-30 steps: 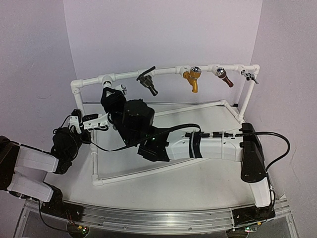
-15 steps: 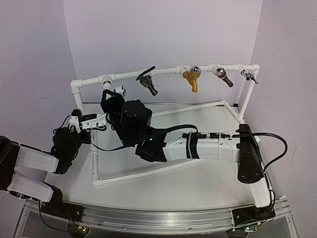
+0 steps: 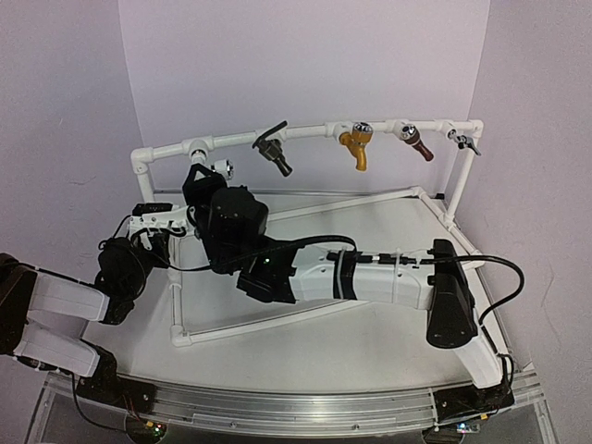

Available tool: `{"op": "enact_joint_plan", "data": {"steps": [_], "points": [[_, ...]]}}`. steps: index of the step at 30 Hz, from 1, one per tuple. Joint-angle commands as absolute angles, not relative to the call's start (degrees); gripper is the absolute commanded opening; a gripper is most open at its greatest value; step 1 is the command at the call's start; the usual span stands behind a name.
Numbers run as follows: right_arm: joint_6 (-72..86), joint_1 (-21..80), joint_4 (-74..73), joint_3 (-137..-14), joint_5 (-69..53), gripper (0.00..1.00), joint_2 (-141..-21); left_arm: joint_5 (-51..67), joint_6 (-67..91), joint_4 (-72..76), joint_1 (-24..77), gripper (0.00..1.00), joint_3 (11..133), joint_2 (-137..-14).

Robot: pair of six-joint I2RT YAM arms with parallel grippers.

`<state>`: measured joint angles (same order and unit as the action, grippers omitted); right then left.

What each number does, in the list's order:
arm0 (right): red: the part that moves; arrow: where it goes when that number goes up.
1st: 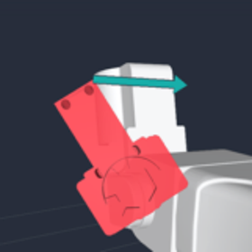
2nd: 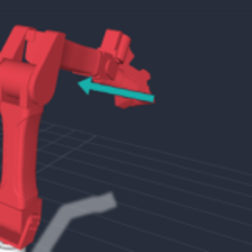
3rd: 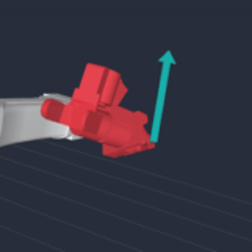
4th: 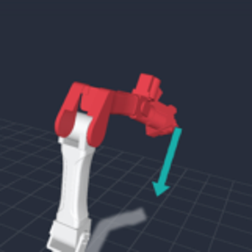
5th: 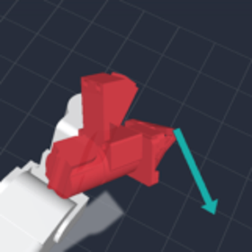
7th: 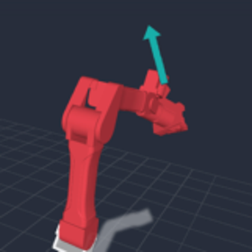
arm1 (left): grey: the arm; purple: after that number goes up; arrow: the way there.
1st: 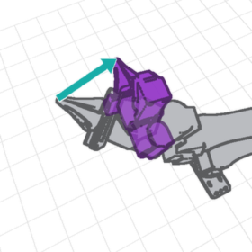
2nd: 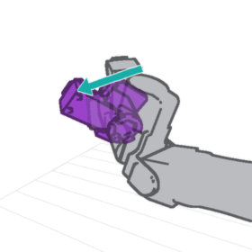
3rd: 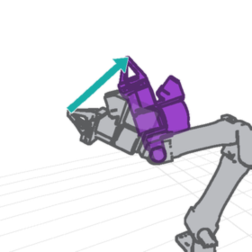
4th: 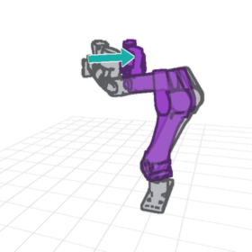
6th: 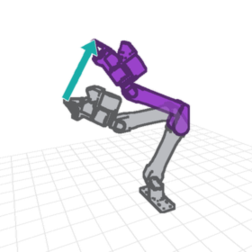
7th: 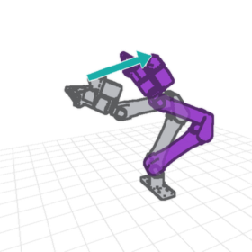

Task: Install the water faucets
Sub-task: Place the adaptor at the water faucet.

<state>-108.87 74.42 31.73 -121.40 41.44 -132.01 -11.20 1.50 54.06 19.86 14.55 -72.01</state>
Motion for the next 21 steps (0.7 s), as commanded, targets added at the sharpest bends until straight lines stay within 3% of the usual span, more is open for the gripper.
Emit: {"op": "enact_joint_plan", "data": {"steps": [1,4,10,21], "points": [[-98.74,73.45,33.50,-127.17,41.51,0.08,-134.07,-4.83,2.49,56.69,21.54,0.00,15.73,-71.49],[-92.86,73.49,33.49,-128.55,42.76,0.00,-135.06,-4.83,2.46,56.72,21.53,0.00,15.75,-71.53],[-80.77,73.61,33.05,-131.29,45.03,0.00,-136.51,-4.66,2.47,56.73,21.54,0.00,15.90,-71.86],[-32.36,73.39,30.92,-127.24,46.89,0.00,-132.45,-4.57,2.60,56.73,21.58,0.00,16.17,-72.25]]}}
